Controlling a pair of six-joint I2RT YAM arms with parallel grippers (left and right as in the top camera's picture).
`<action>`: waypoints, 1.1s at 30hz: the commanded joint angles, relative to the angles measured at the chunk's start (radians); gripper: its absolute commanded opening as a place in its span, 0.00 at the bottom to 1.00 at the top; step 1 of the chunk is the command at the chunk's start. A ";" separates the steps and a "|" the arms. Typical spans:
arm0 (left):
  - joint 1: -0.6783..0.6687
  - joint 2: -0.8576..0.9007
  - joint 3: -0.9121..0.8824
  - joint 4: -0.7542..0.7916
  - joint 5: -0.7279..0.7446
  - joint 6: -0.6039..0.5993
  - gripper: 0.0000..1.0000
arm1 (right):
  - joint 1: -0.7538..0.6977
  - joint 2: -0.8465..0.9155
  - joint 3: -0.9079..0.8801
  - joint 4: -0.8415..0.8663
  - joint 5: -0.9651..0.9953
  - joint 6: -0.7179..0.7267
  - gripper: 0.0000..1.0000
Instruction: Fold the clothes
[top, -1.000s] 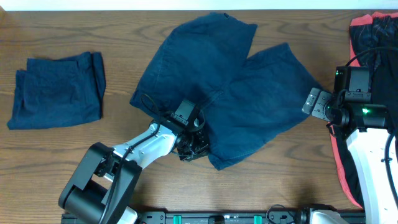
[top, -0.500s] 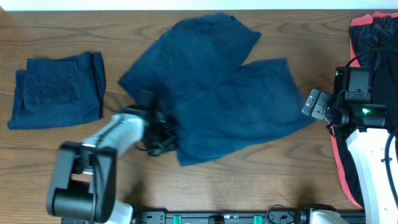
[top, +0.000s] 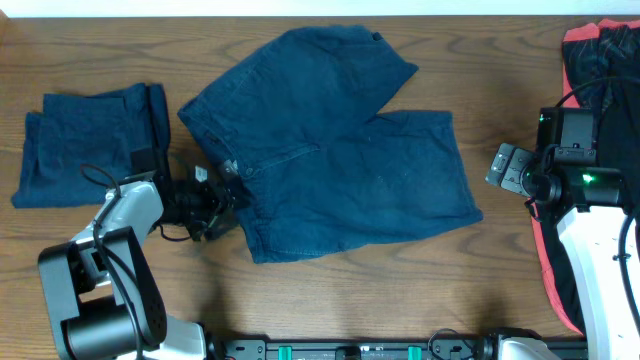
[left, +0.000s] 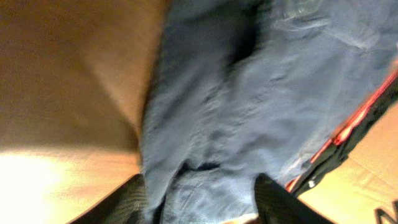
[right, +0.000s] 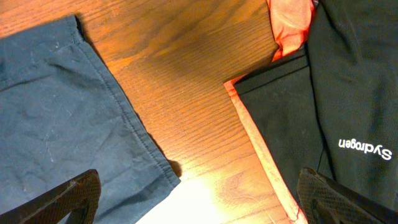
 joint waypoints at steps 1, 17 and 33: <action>-0.006 -0.042 0.015 0.061 0.034 0.082 0.48 | -0.007 -0.011 0.006 -0.001 0.003 0.011 0.99; -0.090 -0.017 0.015 0.380 -0.225 0.077 0.45 | -0.007 -0.011 0.006 0.000 -0.019 0.011 0.99; -0.134 0.109 0.015 0.456 -0.209 -0.018 0.45 | -0.007 -0.011 0.006 -0.001 -0.019 0.011 0.99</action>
